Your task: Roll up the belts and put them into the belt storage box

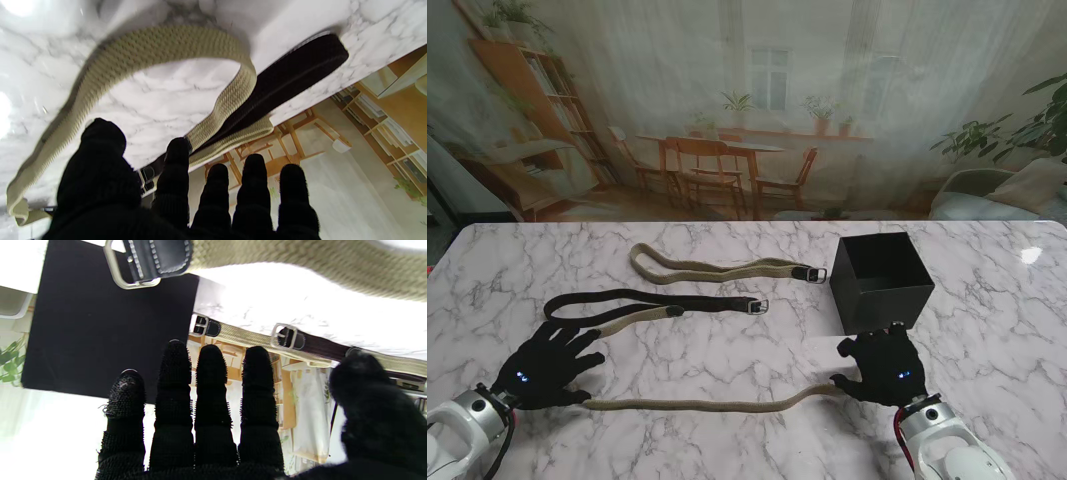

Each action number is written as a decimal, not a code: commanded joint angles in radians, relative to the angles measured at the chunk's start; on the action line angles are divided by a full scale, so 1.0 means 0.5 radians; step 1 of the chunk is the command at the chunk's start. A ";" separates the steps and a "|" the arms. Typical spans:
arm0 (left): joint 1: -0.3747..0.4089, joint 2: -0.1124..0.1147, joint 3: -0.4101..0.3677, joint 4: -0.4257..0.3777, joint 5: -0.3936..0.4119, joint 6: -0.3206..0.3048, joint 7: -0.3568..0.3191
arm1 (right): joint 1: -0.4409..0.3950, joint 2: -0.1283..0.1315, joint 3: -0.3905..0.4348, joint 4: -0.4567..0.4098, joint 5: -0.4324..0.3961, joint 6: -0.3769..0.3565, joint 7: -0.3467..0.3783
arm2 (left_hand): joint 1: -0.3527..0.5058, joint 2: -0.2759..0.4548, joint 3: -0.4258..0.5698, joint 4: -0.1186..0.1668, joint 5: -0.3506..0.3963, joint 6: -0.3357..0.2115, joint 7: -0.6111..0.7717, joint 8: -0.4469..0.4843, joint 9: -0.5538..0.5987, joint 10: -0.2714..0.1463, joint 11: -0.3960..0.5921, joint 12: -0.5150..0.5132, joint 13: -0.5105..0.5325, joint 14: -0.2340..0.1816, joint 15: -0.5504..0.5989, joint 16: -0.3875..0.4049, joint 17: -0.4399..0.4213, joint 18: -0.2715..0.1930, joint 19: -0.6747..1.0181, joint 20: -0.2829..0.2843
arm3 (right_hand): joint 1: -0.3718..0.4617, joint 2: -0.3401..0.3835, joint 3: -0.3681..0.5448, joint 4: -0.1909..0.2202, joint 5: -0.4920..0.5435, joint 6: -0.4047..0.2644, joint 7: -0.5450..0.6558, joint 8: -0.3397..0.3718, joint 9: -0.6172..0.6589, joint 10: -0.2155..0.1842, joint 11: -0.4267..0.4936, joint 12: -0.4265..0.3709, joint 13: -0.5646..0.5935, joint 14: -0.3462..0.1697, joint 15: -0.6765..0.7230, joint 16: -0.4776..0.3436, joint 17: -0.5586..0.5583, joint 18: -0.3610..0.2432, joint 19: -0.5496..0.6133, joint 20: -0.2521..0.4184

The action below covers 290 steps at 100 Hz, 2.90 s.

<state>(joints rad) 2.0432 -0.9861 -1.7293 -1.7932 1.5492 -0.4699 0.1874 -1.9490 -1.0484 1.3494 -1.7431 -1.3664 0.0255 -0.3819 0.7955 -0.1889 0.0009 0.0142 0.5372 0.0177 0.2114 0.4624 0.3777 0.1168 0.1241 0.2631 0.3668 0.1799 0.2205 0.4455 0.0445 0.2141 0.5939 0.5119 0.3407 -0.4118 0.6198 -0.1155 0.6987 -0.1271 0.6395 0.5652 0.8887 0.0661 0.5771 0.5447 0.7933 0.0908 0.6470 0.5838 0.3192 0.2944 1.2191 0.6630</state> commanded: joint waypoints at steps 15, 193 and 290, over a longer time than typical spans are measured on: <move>-0.099 -0.017 0.048 -0.021 -0.068 0.041 0.033 | -0.009 -0.011 0.035 0.010 0.029 0.140 -0.028 | 0.081 0.210 -0.029 -0.050 0.111 0.023 0.059 0.043 0.083 0.061 -0.041 0.009 0.046 0.045 -0.040 -0.004 0.003 0.094 -0.010 0.020 | 0.055 0.083 -0.030 0.066 -0.108 0.018 -0.103 -0.062 -0.172 0.097 -0.093 -0.055 -0.119 0.086 -0.146 -0.083 -0.068 0.029 -0.041 -0.026; -0.475 -0.041 0.410 0.140 -0.367 0.075 -0.124 | 0.370 0.048 -0.161 0.517 -0.008 0.194 0.073 | 0.109 0.306 -0.048 -0.050 0.122 0.049 0.084 0.083 0.003 0.080 -0.068 0.025 0.037 0.032 -0.035 0.015 -0.008 0.093 0.009 0.023 | 0.447 -0.363 0.742 -0.113 -0.352 -0.172 0.082 -0.216 0.589 -0.249 0.704 0.142 0.836 -0.106 -0.239 -0.134 0.331 0.056 -0.083 -0.293; -0.463 -0.042 0.432 0.138 -0.380 0.092 -0.159 | 0.309 -0.026 -0.144 0.422 0.494 -0.039 0.221 | 0.118 0.303 -0.046 -0.049 0.123 0.050 0.090 0.084 0.010 0.078 -0.062 0.027 0.047 0.035 -0.033 0.017 -0.011 0.097 0.006 0.020 | 0.305 0.067 0.453 0.034 -0.503 0.383 0.128 -0.598 0.781 0.072 -0.030 -0.227 1.011 0.157 0.279 -0.219 0.784 0.227 0.237 -0.379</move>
<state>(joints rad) 1.8087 -1.0058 -1.5182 -1.7252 1.3617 -0.4272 0.1253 -1.7799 -1.0549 1.2767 -1.5234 -1.1185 0.0152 -0.2563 0.8257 -0.0747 -0.0041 0.0102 0.5795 0.0219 0.2448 0.4981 0.4001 0.1307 0.1122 0.2677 0.3766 0.1897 0.2204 0.4456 0.0497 0.2277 0.5939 0.5116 0.5664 -0.4216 0.8837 -0.1267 0.4252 0.0201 0.7261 0.2518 1.3106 0.0769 0.5734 0.4415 1.2932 0.1329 0.8302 0.4885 0.7456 0.3497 1.3407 0.4661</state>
